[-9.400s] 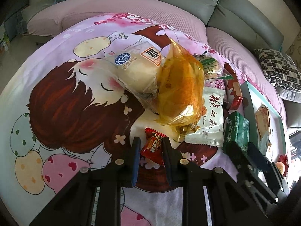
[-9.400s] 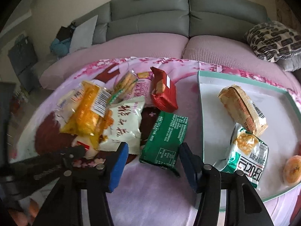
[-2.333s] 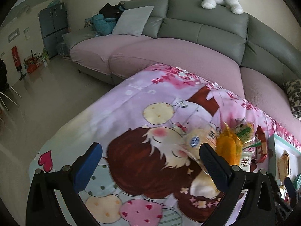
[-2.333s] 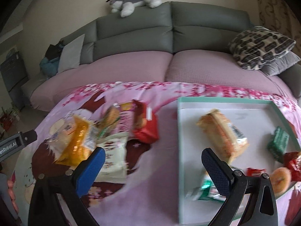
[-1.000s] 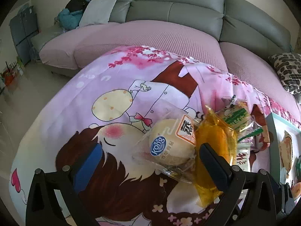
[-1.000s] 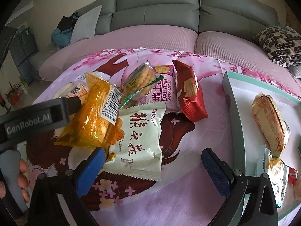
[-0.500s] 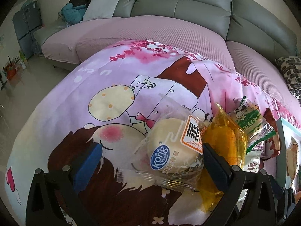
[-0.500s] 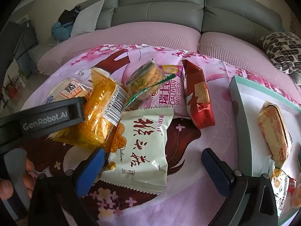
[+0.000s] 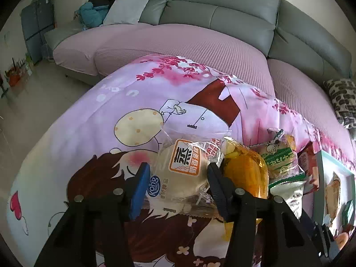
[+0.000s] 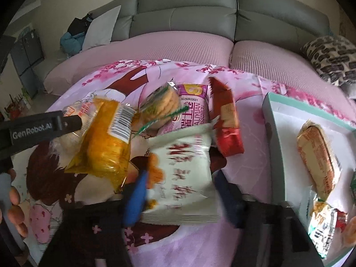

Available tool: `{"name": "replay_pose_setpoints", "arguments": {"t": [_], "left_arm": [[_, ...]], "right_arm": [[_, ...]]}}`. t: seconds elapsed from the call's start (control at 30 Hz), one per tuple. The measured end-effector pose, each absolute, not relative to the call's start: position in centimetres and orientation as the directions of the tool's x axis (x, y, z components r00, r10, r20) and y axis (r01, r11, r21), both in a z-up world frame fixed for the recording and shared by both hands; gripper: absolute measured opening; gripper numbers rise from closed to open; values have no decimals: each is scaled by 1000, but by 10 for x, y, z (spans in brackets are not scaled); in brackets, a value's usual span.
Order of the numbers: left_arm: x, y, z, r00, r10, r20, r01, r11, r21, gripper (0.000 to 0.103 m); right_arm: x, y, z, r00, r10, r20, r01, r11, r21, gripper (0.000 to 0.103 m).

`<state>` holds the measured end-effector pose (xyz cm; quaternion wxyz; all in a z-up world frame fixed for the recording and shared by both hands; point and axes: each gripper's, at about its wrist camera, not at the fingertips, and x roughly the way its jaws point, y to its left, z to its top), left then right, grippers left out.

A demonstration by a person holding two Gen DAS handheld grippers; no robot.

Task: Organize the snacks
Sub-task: 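Close the left tool on the round bun while the right tool grips the white biscuit pack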

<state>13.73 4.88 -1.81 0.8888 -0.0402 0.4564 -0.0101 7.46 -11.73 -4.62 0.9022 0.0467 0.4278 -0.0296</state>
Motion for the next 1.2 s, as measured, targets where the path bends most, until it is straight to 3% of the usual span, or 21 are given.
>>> {"name": "replay_pose_setpoints", "arguments": {"t": [0.33,0.67,1.2], "left_arm": [[135,53,-15,585,-78,-807,-32,992,-119,43],[136,45,-20,570,-63,-819,-17,996,-89,42],[145,31,-37,582,10,-813,-29,1000,-9,58]], "right_arm": [[71,-126,-38,644,1,-765,101,991,86,59],[68,-124,-33,649,11,-761,89,992,90,59],[70,-129,-38,636,13,-772,95,991,96,59]]}}
